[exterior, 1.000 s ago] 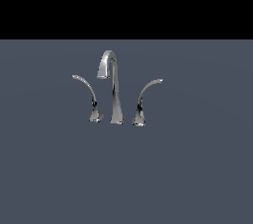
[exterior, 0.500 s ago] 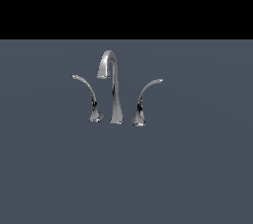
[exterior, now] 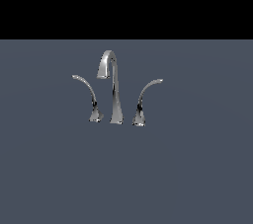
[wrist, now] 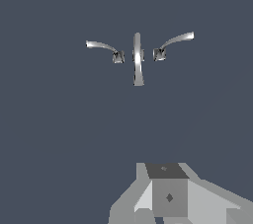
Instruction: Turn on the faucet by rotating a designated handle.
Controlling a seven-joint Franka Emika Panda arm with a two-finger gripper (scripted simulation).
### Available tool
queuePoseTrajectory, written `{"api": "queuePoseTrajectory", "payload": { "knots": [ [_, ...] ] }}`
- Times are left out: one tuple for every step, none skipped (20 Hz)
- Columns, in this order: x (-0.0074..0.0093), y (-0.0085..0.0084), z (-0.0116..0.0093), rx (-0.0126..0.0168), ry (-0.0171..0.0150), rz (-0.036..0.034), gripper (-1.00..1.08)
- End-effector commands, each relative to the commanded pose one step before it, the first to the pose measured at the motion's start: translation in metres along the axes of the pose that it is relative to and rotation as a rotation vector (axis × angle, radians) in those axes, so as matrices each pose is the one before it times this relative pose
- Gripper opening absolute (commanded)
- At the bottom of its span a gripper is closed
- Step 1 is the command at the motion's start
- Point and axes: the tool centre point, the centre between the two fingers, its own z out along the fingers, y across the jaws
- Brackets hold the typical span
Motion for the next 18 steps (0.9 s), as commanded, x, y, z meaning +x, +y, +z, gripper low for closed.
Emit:
{"api": "queuePoseTrajectory", "payload": {
  "knots": [
    [0.01416,-0.00695,0.00766,0.02048,-0.01229,0.05934,-1.00],
    [0.00560,-0.00313,0.00334,0.00726,-0.00508,0.02487,-1.00],
    [0.00552,-0.00324,0.00348,0.00676,-0.00513,0.02518,-1.00],
    [0.00543,-0.00334,0.00361,0.00626,-0.00515,0.02548,-1.00],
    [0.00533,-0.00344,0.00374,0.00576,-0.00513,0.02575,-1.00],
    [0.00523,-0.00353,0.00387,0.00527,-0.00508,0.02603,-1.00],
    [0.00512,-0.00363,0.00399,0.00477,-0.00500,0.02628,-1.00],
    [0.00502,-0.00371,0.00412,0.00429,-0.00489,0.02653,-1.00],
    [0.00490,-0.00380,0.00424,0.00381,-0.00474,0.02677,-1.00],
    [0.00479,-0.00387,0.00436,0.00335,-0.00457,0.02699,-1.00],
    [0.00467,-0.00394,0.00447,0.00290,-0.00436,0.02721,-1.00],
    [0.00455,-0.00402,0.00458,0.00246,-0.00413,0.02740,-1.00],
    [0.00442,-0.00408,0.00469,0.00204,-0.00386,0.02759,-1.00],
    [0.00430,-0.00414,0.00480,0.00163,-0.00357,0.02776,-1.00],
    [0.00416,-0.00419,0.00491,0.00125,-0.00326,0.02791,-1.00],
    [0.00404,-0.00424,0.00501,0.00088,-0.00292,0.02807,-1.00],
    [0.00390,-0.00429,0.00510,0.00054,-0.00256,0.02820,-1.00],
    [0.00376,-0.00433,0.00520,0.00023,-0.00217,0.02832,-1.00]
  ]
}}
